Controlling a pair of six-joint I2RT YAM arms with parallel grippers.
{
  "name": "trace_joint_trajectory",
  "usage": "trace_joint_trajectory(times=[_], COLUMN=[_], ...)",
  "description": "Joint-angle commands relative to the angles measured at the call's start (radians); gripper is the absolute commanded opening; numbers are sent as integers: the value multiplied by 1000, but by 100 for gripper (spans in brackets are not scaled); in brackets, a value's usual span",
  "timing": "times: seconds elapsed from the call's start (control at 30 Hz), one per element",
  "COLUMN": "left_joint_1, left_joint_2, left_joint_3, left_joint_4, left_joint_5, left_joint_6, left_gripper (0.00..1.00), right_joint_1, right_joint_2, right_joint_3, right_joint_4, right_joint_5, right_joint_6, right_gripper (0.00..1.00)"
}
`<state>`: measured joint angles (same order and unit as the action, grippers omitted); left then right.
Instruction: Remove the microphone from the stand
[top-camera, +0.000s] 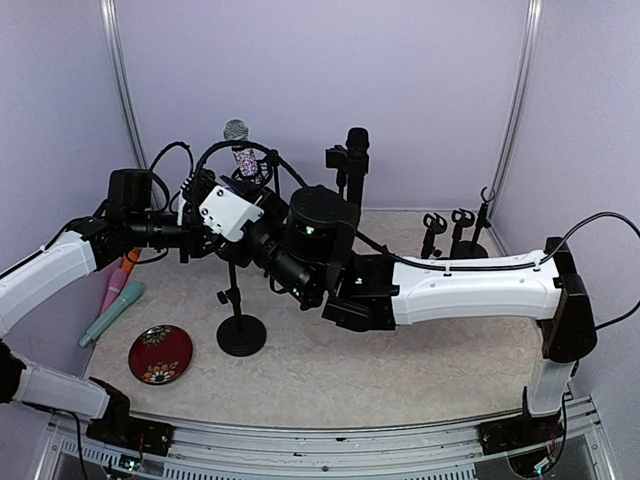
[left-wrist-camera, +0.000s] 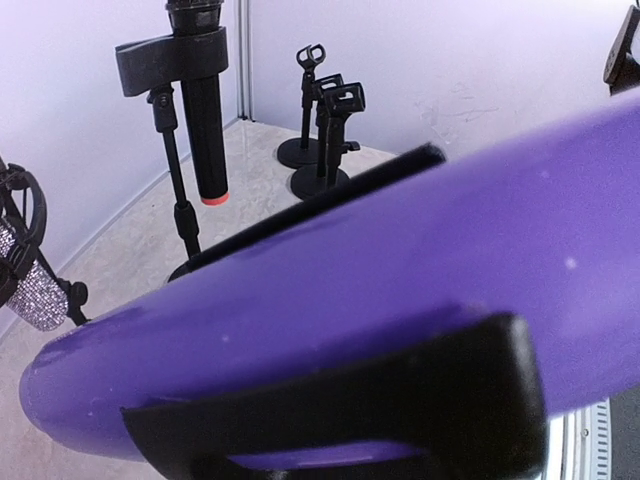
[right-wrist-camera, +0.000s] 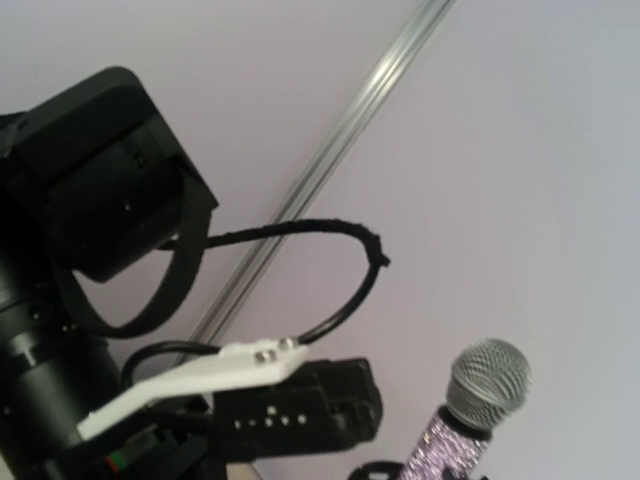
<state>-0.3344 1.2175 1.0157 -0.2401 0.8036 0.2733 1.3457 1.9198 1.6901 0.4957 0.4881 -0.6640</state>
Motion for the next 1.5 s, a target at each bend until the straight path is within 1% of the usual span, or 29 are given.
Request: trace_joint_trajectory(times=[0.0, 0.17, 0.33, 0.47, 0.63, 0.8, 1.03, 1.17, 1.3, 1.33, 1.37, 1.4, 1.43, 1.47], left_joint_1=[31, 18, 15, 11, 10, 11, 9, 9, 8, 8, 8, 8, 8, 10], left_joint_2=[62, 76, 92, 97, 99, 101, 105, 100, 92, 90, 86, 80, 69, 52], left_joint_3=[-34, -25, 6, 4, -14, -34, -35, -31, -10, -1, 14, 30, 42, 54], left_joint_4=[31, 57, 67, 66, 73, 61, 62, 55, 16, -2, -31, -62, -101, -157], left_joint_5=[-200, -191, -162, -183, -225, -236, -230, -202, -143, -126, -111, -98, -93, -93], left_joint_6=[2, -10, -39, -38, -37, -10, -9, -2, 17, 22, 31, 41, 58, 100], left_gripper=[0, 0, 0, 0, 0, 0, 0, 0, 1, 8, 27, 62, 91, 98], right_joint_1=[84, 137, 174, 192, 208, 231, 260, 268, 269, 268, 266, 261, 256, 250], right_joint_2=[-175, -203, -213, -223, -254, -303, -366, -381, -390, -391, -388, -384, -381, -381], right_joint_3=[-28, -20, 14, 14, -29, -63, -87, -96, -112, -115, -119, -123, -125, -125], right_joint_4=[132, 144, 118, 116, 140, 160, 156, 151, 145, 145, 143, 140, 127, 99], right_joint_5=[8, 35, 44, 69, 90, 88, 75, 93, 123, 130, 149, 166, 178, 185], right_joint_6=[-21, -94, -136, -160, -174, -166, -139, -145, -141, -141, -139, -133, -119, -91], right_gripper=[0, 0, 0, 0, 0, 0, 0, 0, 0, 0, 0, 0, 0, 0])
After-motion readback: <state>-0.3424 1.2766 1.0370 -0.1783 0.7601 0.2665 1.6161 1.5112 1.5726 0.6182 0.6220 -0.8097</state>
